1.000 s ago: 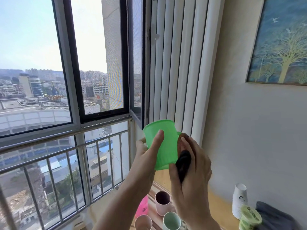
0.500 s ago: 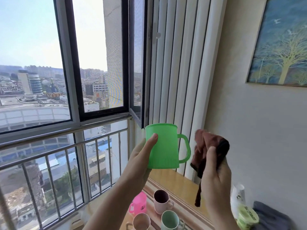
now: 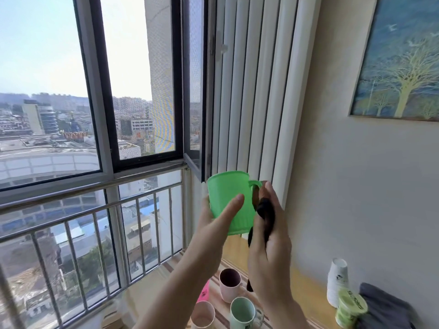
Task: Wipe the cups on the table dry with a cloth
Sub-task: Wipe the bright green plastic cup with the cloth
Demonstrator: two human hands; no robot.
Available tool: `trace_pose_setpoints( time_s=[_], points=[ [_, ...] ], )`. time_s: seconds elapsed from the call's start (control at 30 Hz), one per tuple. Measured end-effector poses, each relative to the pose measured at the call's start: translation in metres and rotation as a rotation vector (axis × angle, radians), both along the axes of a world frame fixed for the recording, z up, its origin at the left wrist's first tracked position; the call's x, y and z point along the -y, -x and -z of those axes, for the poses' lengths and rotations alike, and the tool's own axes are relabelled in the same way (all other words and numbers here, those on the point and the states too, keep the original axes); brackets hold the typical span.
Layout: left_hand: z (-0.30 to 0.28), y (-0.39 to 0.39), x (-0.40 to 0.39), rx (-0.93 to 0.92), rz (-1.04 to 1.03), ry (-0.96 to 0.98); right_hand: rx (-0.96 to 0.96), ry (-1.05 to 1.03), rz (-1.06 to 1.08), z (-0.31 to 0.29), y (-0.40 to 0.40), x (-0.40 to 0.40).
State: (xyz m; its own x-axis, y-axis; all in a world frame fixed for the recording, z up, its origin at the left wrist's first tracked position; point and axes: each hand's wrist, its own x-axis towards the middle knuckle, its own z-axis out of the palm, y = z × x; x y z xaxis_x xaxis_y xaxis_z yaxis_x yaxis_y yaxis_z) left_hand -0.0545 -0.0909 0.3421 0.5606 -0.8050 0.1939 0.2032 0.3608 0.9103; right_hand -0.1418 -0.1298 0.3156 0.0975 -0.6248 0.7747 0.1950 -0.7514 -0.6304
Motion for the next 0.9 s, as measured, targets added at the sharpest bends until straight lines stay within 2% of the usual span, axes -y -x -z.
trace_pose_setpoints(
  time_s=[0.1, 0.17, 0.23, 0.33, 0.47, 0.57, 0.67, 0.8, 0.9],
  points=[
    [-0.002, -0.006, 0.001, -0.149, 0.016, 0.062, -0.004, 0.061, -0.063, 0.014, 0.003, -0.009],
    [0.000, -0.011, -0.001, -0.150, -0.009, 0.062, 0.006, 0.037, -0.112, 0.022, 0.011, -0.008],
    [0.001, -0.016, -0.004, -0.128, 0.007, 0.048, 0.104, -0.064, -0.162, 0.019, 0.020, -0.005],
    [0.003, -0.019, -0.005, -0.093, 0.096, 0.035, 0.214, -0.144, -0.126, 0.004, 0.021, 0.006],
    [0.003, -0.002, 0.001, -0.142, 0.173, 0.107, 0.086, -0.084, -0.268, -0.007, 0.006, 0.002],
    [0.001, 0.004, 0.005, -0.124, 0.120, 0.181, 0.054, -0.015, -0.209, 0.003, 0.003, -0.007],
    [0.004, 0.000, 0.001, -0.123, 0.121, 0.174, -0.006, 0.075, -0.110, 0.026, 0.008, -0.007],
    [0.003, -0.005, -0.003, 0.018, 0.190, 0.062, 0.018, 0.037, -0.082, 0.019, 0.013, 0.003],
    [-0.001, -0.003, -0.006, 0.158, 0.176, -0.008, -0.069, 0.186, -0.041, 0.010, 0.010, 0.001]
  ],
)
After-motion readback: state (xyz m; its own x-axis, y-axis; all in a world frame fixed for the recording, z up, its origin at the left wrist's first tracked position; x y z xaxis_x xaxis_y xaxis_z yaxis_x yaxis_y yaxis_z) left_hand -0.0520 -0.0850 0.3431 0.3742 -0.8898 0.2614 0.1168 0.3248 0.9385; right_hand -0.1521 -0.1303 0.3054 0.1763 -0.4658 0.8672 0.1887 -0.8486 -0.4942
